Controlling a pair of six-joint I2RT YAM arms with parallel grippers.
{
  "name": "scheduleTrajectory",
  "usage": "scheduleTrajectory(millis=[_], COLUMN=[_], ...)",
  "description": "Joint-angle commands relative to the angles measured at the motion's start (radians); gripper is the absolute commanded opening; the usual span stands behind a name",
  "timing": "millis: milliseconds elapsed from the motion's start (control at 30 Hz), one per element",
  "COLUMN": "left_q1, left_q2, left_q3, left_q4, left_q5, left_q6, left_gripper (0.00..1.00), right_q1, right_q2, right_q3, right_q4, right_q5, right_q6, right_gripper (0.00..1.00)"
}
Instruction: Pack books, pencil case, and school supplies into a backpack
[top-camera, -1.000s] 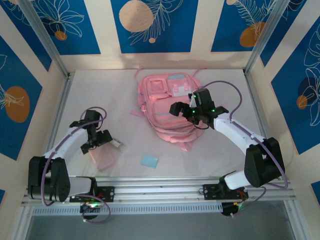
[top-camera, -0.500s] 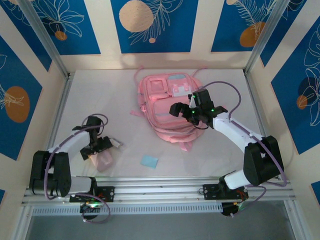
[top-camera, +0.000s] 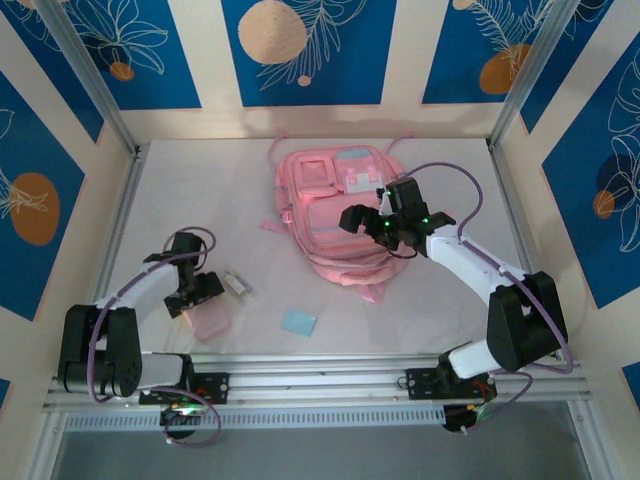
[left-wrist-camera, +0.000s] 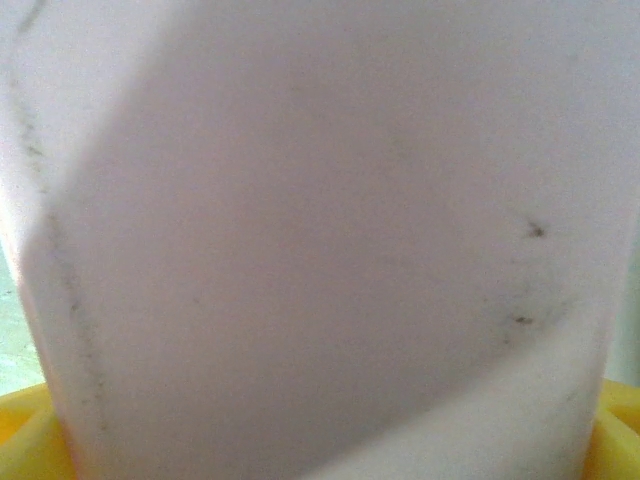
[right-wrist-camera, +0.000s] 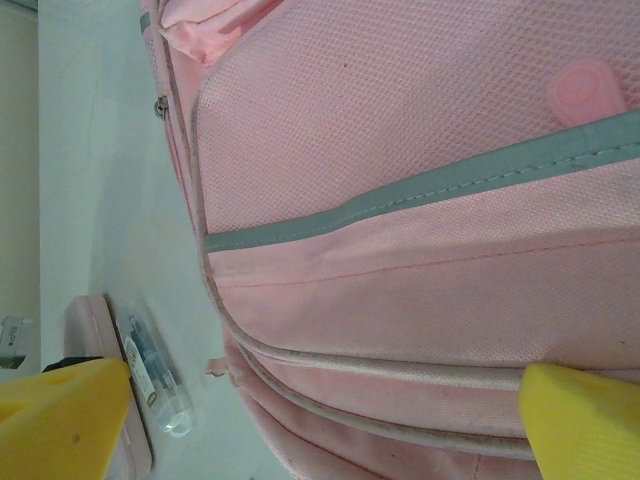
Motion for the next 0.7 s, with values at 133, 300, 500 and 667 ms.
scheduleTrajectory(millis=[133,300,500,667], left_q1=[0.005,-0.046,-0.194,-0.306], left_q2=[-0.039,-0.033,0.025,0.070], left_q3=[0.164,0.266,0.342,0.353], left_q4=[0.017,0.106,0.265,0.412], left_q5=[0.117,0.201,0.223,0.228], left_q6=[-0.006,-0.103,-0.253,-0.385], left_gripper=[0.76,0.73,0.73,0.73], right_q1=[-0.003,0.020,0.105,0.199], right_q2=[-0.008,-0.007,0.018,0.054], right_q3=[-0.026,-0.029,-0.031,-0.030], right_q4=[0.062,0.139,0.278,0.391], right_q5=[-0.105,-0.200,-0.288,-0.293], right_q6=[-0.038,-0.045,-0.034,-0.038], right_gripper=[0.99,1.00,0.97,0.96])
